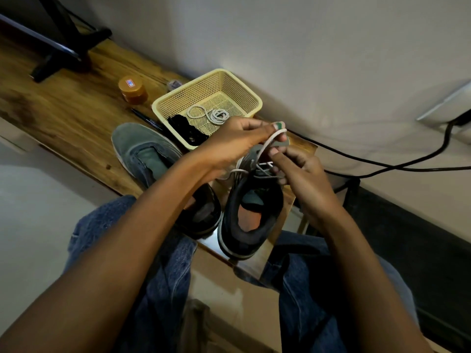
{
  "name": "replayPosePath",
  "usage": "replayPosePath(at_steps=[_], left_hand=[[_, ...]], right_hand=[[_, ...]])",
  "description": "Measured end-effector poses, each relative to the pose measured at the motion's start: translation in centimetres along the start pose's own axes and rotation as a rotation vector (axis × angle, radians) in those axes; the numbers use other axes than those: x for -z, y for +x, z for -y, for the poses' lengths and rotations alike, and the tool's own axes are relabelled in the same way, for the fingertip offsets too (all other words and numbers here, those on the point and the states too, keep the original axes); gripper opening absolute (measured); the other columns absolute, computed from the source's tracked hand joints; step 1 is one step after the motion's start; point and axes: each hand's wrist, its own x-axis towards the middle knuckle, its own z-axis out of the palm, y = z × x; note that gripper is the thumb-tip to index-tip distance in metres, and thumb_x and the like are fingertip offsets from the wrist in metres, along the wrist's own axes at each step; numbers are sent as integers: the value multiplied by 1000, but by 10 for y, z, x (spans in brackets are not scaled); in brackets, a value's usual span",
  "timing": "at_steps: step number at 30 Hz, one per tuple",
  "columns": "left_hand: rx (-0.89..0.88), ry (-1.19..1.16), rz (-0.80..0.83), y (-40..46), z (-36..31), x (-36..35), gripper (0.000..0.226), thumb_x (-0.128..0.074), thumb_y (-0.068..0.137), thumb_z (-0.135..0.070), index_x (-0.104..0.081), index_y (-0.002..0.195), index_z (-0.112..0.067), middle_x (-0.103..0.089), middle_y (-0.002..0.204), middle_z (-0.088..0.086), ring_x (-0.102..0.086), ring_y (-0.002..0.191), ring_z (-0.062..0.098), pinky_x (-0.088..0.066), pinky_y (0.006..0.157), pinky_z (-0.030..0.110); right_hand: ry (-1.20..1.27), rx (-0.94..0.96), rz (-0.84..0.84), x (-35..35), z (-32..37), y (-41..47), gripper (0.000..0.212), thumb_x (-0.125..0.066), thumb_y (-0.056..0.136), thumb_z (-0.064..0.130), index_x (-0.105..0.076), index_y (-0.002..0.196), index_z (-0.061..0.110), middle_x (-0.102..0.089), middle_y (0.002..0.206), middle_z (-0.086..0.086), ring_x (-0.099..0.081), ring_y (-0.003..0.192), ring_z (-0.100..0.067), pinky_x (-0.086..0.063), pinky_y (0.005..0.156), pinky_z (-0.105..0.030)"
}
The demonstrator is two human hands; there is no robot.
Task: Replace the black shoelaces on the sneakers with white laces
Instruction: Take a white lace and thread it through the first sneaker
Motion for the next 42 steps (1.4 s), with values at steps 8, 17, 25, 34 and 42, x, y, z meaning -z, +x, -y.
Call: replayPosePath(at_steps=[8, 17, 25, 34, 42], left_hand=[[-38, 33, 3, 4, 7, -5, 16, -60, 93, -19, -70, 94, -6, -69, 87, 8, -64, 77, 15, -51, 70, 20], [-21, 79, -318, 8, 7, 12, 14, -61, 93, -17, -71, 98, -8, -62, 74, -5, -48, 50, -8, -40, 53, 8], [-185, 380, -2, 8, 17, 0, 26, -68, 88, -24, -68, 113, -19, -69, 109, -6, -63, 103, 9, -52, 92, 29], [-176, 562, -139, 10, 16, 5, 12, -62, 92, -27, -73, 96, -22, -70, 76, -11, -64, 64, 19, -57, 69, 47], [-197, 726, 28, 8, 24, -10, 23, -68, 85, -42, -70, 107, -36, -71, 93, -13, -64, 92, 5, -48, 92, 45]], right_hand=[[576, -187, 85, 7, 7, 0, 33, -34, 99, 19, -64, 91, 9, -71, 76, -6, -63, 73, -13, -42, 67, -25], [464, -239, -219, 30, -9, 7, 22, -49, 99, 19, -66, 86, 13, -47, 54, 7, -45, 51, -6, -39, 48, -15], [284, -93, -155, 24, -3, 3, 21, -46, 98, 3, -64, 103, 12, -68, 79, 0, -57, 61, -8, -44, 51, -16], [215, -101, -290, 31, -5, 0, 9, -61, 90, 3, -64, 98, 3, -70, 80, -9, -64, 59, -8, -51, 55, -16], [53, -88, -217, 25, -8, 0, 9, -62, 89, 3, -67, 90, 11, -72, 83, -10, -69, 67, -12, -52, 60, -15]])
